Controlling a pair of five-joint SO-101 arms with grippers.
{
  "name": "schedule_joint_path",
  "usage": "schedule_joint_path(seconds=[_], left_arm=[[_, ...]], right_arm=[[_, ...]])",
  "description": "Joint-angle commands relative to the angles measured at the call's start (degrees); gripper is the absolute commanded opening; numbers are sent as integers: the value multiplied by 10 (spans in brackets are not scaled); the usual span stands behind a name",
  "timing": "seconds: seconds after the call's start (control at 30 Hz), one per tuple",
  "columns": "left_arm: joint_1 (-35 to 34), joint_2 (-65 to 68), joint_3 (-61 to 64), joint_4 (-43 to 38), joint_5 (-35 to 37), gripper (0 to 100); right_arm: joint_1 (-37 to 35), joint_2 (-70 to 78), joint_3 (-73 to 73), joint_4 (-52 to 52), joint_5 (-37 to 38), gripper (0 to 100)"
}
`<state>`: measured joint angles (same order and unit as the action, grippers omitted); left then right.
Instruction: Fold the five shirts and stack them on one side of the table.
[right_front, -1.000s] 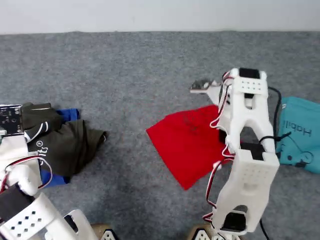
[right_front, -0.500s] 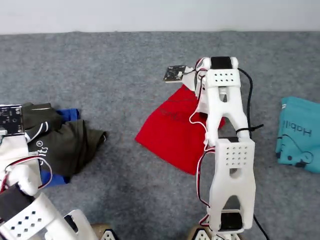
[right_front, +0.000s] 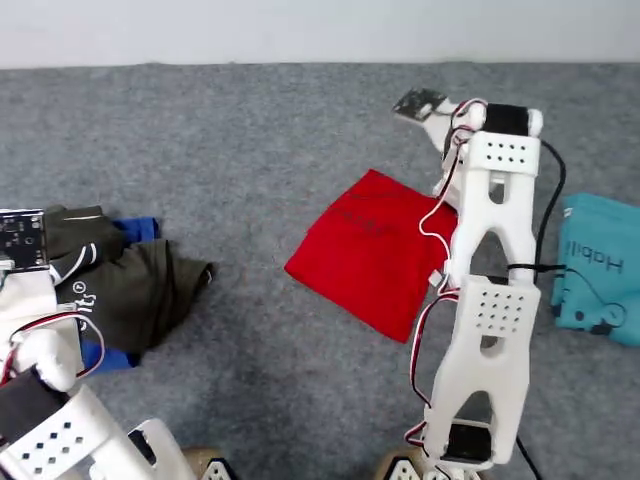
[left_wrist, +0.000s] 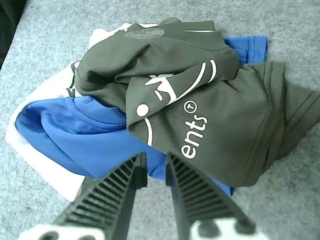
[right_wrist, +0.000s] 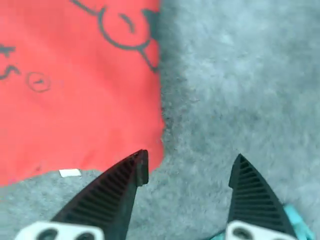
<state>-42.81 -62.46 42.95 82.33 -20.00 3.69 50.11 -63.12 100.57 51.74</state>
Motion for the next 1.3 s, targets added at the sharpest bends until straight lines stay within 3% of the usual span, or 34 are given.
schedule_joint_path(seconds=[0.0,0.17,0.23,0.47,0.7,0.8,1.27], left_arm=[[0,-6,-2,3,-6,76],[0,-6,-2,3,-6,76],[-1,-6,-2,3,-6,76],[-1,-6,-2,3,-6,76],[-1,-6,-1,3,-6,76],[-1,-6,-1,3,-6,76],[-1,-6,-1,3,-6,76]], right_arm=[[-20,-79,11,23,-91,232],[-90,-134,90,23,-199,1],[-119,-153,136,23,-229,37],[-211,-157,196,8,-324,9],[-188,-34,204,-50,-372,9],[-190,-15,194,-23,-390,9],[-191,-228,236,23,-482,9]])
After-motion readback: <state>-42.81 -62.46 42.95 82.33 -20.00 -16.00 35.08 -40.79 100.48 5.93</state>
